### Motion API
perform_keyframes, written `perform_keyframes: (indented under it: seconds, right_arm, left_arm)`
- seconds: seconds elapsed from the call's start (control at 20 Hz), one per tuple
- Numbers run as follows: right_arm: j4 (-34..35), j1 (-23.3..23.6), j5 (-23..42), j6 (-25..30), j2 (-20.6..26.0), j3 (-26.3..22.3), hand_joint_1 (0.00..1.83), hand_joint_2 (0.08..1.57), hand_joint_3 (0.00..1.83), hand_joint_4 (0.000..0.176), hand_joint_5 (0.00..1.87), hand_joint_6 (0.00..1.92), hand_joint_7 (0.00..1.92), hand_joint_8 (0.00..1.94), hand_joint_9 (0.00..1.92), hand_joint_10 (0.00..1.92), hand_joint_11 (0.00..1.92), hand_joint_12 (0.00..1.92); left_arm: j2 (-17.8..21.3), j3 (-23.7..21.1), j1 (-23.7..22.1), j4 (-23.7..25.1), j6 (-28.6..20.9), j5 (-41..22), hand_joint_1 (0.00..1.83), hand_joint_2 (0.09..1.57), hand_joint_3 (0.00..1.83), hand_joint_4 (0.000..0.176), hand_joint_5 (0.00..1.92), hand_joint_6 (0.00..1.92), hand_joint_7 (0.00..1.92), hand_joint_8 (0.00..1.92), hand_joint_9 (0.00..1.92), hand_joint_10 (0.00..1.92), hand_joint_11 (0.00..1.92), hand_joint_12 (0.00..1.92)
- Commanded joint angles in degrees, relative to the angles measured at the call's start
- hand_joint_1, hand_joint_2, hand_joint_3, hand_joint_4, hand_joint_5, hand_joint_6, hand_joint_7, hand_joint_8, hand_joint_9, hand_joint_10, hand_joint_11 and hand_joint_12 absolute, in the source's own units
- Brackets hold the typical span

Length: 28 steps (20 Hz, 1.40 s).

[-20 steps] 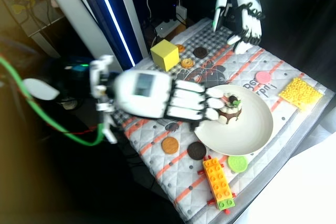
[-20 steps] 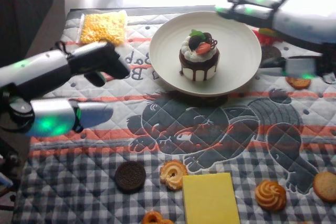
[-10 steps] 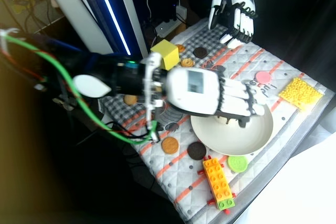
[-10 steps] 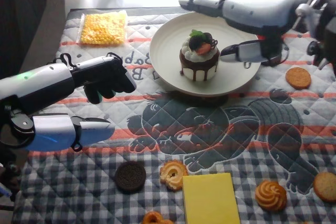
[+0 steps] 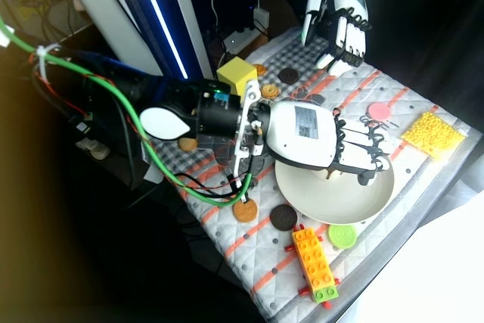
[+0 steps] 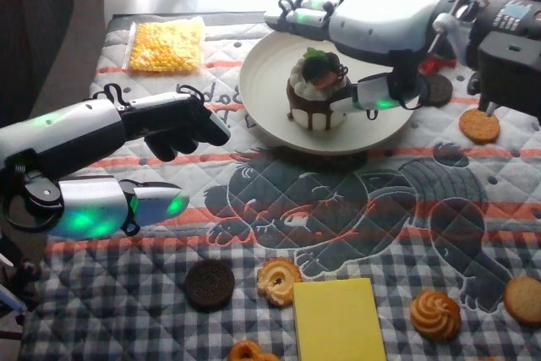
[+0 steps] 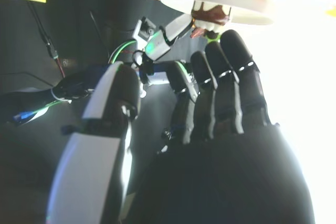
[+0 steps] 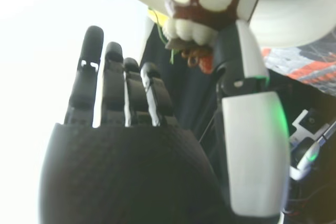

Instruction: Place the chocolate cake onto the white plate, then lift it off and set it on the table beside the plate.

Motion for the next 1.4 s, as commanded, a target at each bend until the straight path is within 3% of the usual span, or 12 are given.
perform_keyframes:
  seconds: [0.0, 0.25, 0.35, 0.45, 0.5, 0.55, 0.6, 0.85, 0.9, 1.0, 1.25, 1.35]
  right_arm:
    - [0.2, 0.9, 4.1, -0.6, 0.0, 0.4, 0.95, 1.09, 0.00, 0.000, 0.09, 0.00, 0.08, 0.00, 0.15, 0.01, 0.00, 1.03]
    - [0.1, -0.2, 1.6, -0.8, -0.4, 0.6, 1.00, 1.10, 0.00, 0.000, 0.16, 0.01, 0.08, 0.01, 0.22, 0.02, 0.00, 1.35]
    - [0.0, -0.7, 0.7, -0.8, -0.3, 0.4, 1.03, 1.12, 0.00, 0.000, 0.29, 0.03, 0.30, 0.03, 0.36, 0.06, 0.00, 1.48]
    - [-0.2, -1.2, -0.1, -0.8, -0.3, 0.2, 1.12, 1.15, 0.00, 0.000, 0.52, 0.03, 0.74, 0.11, 0.60, 0.60, 0.20, 1.68]
    - [-0.4, -1.4, -0.9, -0.8, -0.3, 0.2, 1.28, 1.16, 0.00, 0.000, 0.61, 0.06, 0.83, 0.99, 0.63, 0.84, 0.24, 1.72]
    - [-0.7, -1.4, -1.5, -0.8, -0.2, 0.1, 1.28, 1.16, 0.00, 0.000, 0.61, 0.06, 0.83, 0.99, 0.63, 0.84, 0.24, 1.72]
    - [-0.9, -1.4, -1.8, -0.8, -0.1, -0.1, 1.13, 1.28, 0.00, 0.000, 0.66, 1.41, 0.68, 1.44, 0.52, 1.37, 0.44, 1.91]
    - [-1.4, -1.5, -2.0, -0.8, 0.0, -0.3, 1.15, 1.27, 0.00, 0.000, 0.79, 1.39, 0.60, 1.47, 0.46, 1.41, 0.36, 1.87]
    - [-1.4, -1.5, -2.0, -0.8, 0.0, -0.3, 1.19, 1.27, 0.00, 0.000, 0.73, 1.20, 0.70, 1.66, 0.72, 1.81, 0.81, 1.91]
    - [-1.5, -1.5, -2.0, -0.8, 0.0, -0.3, 1.13, 1.23, 0.00, 0.000, 0.76, 1.28, 0.73, 1.89, 0.91, 1.92, 1.06, 1.92]
    - [-1.9, 0.9, 0.4, -0.9, 2.9, -2.4, 1.13, 1.33, 0.00, 0.000, 0.71, 1.54, 0.49, 1.59, 0.17, 1.40, 0.02, 1.92]
    - [-1.9, 1.0, 2.7, -0.9, 5.6, -5.0, 1.10, 1.25, 0.00, 0.000, 0.73, 1.37, 0.46, 0.68, 0.16, 0.98, 0.00, 1.56]
  left_arm:
    - [0.0, 0.0, -0.6, -1.0, -0.7, -6.9, 0.86, 1.33, 0.00, 0.035, 0.15, 0.92, 0.12, 0.85, 0.08, 1.08, 0.00, 1.47]
    - [0.0, 0.2, -0.6, -1.0, -1.3, -6.9, 0.88, 1.32, 0.00, 0.041, 0.15, 0.94, 0.09, 0.93, 0.07, 1.13, 0.00, 1.50]
    - [-0.1, 0.3, -0.6, -1.1, -1.7, -6.9, 0.85, 1.33, 0.00, 0.047, 0.12, 0.97, 0.09, 0.89, 0.08, 1.03, 0.00, 1.44]
    - [-0.1, 0.4, -0.6, -1.1, -1.8, -6.8, 0.77, 1.34, 0.00, 0.074, 0.09, 1.00, 0.09, 0.86, 0.07, 0.94, 0.00, 1.35]
    - [-0.1, 0.4, -0.6, -1.2, -1.8, -6.8, 0.74, 1.35, 0.00, 0.074, 0.09, 0.97, 0.10, 0.81, 0.08, 0.86, 0.00, 1.30]
    - [-0.1, 0.5, -0.6, -1.3, -1.8, -6.8, 0.74, 1.35, 0.00, 0.074, 0.09, 0.97, 0.10, 0.81, 0.08, 0.86, 0.00, 1.30]
    - [-0.1, 0.5, -0.6, -1.4, -1.8, -6.7, 0.79, 1.36, 0.00, 0.071, 0.09, 0.93, 0.12, 0.77, 0.10, 0.79, 0.00, 1.25]
    - [-0.2, 0.6, -0.6, -1.7, -1.8, -6.6, 0.72, 1.37, 0.00, 0.058, 0.09, 0.97, 0.10, 0.81, 0.08, 0.81, 0.00, 1.25]
    - [-0.2, 0.7, -0.6, -1.7, -1.8, -6.6, 0.74, 1.37, 0.00, 0.058, 0.11, 0.96, 0.10, 0.85, 0.08, 0.89, 0.00, 1.34]
    - [-0.2, 0.7, -0.6, -1.8, -1.8, -6.7, 0.73, 1.37, 0.00, 0.061, 0.12, 0.95, 0.09, 0.84, 0.07, 0.92, 0.00, 1.48]
    - [-0.3, 0.8, -0.6, -1.9, -1.8, -6.8, 0.66, 1.38, 0.00, 0.081, 0.08, 0.98, 0.08, 0.81, 0.04, 0.90, 0.00, 1.39]
    - [-0.3, 0.8, -0.6, -2.3, -1.8, -6.7, 0.67, 1.37, 0.00, 0.092, 0.08, 1.02, 0.09, 0.80, 0.03, 0.86, 0.00, 1.36]
